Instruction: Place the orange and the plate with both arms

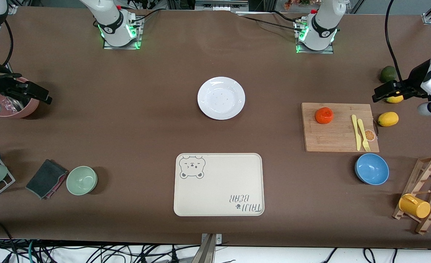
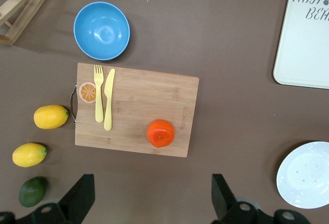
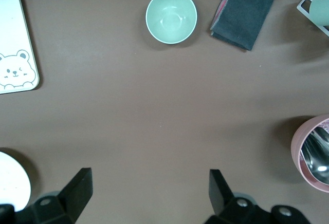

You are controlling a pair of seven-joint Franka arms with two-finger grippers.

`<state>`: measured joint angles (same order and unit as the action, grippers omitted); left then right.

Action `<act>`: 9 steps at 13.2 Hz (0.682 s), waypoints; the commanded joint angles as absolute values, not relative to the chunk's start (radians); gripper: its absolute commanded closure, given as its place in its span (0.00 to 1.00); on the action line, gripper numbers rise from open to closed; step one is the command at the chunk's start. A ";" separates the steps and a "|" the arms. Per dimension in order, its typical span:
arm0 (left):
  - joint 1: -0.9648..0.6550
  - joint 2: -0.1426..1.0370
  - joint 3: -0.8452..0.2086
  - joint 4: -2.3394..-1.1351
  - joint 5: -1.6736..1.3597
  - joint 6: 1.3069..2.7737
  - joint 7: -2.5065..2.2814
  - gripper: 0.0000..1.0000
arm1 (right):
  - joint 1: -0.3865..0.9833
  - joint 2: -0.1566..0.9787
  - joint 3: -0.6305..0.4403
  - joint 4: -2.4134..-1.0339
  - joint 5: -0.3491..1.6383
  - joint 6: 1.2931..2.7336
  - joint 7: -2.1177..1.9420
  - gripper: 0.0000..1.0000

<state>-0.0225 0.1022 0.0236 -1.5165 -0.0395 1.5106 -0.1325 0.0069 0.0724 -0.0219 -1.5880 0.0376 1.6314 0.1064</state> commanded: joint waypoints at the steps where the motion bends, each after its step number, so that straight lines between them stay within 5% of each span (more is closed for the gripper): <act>1: -0.017 0.109 0.020 -1.479 -0.018 1.509 -0.106 0.00 | 0.006 0.071 -0.023 -1.586 0.051 1.623 0.107 0.00; 9: -0.014 0.110 0.021 -1.474 0.024 1.448 -0.110 0.00 | 0.006 0.071 -0.023 -1.585 0.049 1.623 0.106 0.00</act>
